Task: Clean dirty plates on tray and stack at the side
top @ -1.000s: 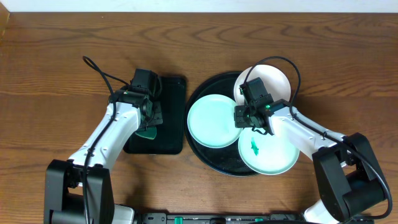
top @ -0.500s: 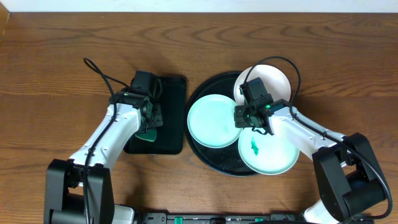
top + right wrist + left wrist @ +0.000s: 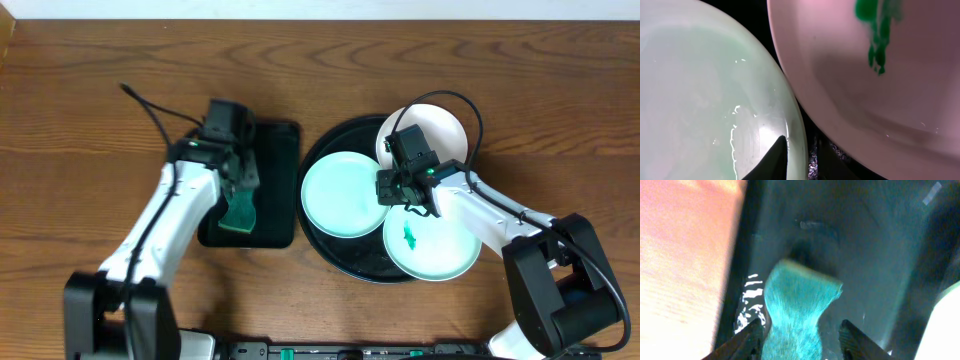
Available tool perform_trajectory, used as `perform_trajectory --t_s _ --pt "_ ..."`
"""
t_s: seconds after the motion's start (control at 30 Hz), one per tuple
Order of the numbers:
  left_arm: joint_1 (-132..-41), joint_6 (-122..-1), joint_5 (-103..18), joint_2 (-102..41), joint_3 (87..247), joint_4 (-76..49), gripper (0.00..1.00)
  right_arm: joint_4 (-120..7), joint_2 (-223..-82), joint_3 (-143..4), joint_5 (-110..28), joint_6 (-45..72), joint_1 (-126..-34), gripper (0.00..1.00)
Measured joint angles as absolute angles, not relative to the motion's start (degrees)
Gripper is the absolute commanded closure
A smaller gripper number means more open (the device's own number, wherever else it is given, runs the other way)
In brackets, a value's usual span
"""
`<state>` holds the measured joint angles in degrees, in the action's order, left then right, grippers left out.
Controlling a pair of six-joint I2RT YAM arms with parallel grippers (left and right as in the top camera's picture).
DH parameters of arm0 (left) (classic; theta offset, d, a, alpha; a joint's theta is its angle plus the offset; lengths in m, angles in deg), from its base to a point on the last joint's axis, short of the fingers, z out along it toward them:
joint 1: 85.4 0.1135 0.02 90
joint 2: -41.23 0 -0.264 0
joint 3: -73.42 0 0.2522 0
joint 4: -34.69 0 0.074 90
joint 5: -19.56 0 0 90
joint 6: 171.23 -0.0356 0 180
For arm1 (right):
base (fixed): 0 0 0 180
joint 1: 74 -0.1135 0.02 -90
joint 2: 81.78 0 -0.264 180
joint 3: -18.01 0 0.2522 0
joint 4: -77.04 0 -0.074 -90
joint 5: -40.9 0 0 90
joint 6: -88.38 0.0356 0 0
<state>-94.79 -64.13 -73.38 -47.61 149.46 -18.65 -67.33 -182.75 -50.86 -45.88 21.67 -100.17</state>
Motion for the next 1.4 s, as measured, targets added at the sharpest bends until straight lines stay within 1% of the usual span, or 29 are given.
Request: perform_trajectory --t_s 0.13,0.17,0.23,0.3,0.33,0.4,0.47,0.57,0.67,0.9,0.97,1.0,1.27,1.4 --pt "-91.3 -61.8 -73.4 -42.2 153.8 -17.2 0.43 -67.3 -182.7 -50.9 -45.9 21.7 -100.2 0.82" --pt "-90.0 -61.1 -73.4 -40.8 154.3 -16.5 0.40 -67.3 -182.7 -50.9 -45.9 21.7 -100.2 0.82" --pt "-87.4 -59.6 -73.4 -38.3 154.8 -16.0 0.29 -67.3 -182.7 -50.9 -45.9 21.7 -100.2 0.82" --pt "-84.8 -58.6 -73.4 -36.6 154.9 -16.1 0.25 -67.3 -182.7 -50.9 -45.9 21.7 -100.2 0.83" --pt "-83.4 -58.0 -73.4 -36.2 154.9 -16.1 0.24 -67.3 -182.7 -50.9 -45.9 21.7 -100.2 0.86" --pt "-81.8 -57.2 -73.4 -36.1 154.9 -16.3 0.24 -67.3 -182.7 -50.9 -45.9 21.8 -100.2 0.88" --pt "-80.8 -57.0 -73.4 -36.2 154.9 -17.1 0.21 -67.3 -182.7 -50.9 -45.9 21.9 -100.2 0.89" --pt "-80.5 -56.9 -73.4 -36.2 154.9 -18.1 0.21 -67.3 -182.7 -50.9 -45.9 21.9 -100.2 0.89" --pt "-80.5 -56.8 -73.4 -36.2 154.9 -18.4 0.20 -67.6 -182.7 -50.8 -45.9 21.9 -100.2 0.92" --pt "-80.5 -56.8 -73.4 -36.2 154.9 -18.8 0.20 -67.6 -182.8 -50.5 -45.9 22.1 -100.2 0.92" --pt "-80.5 -56.8 -73.4 -36.2 154.9 -18.8 0.20 -67.6 -182.7 -50.4 -45.9 22.1 -100.2 0.98" --pt "-80.5 -56.8 -73.4 -36.2 154.9 -18.8 0.20 -67.6 -182.8 -50.4 -45.9 22.2 -100.2 0.99" --pt "-80.5 -56.8 -73.4 -36.2 154.9 -18.8 0.19 -67.2 -182.8 -50.4 -45.8 22.5 -100.1 0.99" --pt "-80.5 -56.8 -73.4 -36.2 154.9 -18.8 0.20 -62.8 -182.7 -52.0 -44.4 22.7 -99.7 0.99"
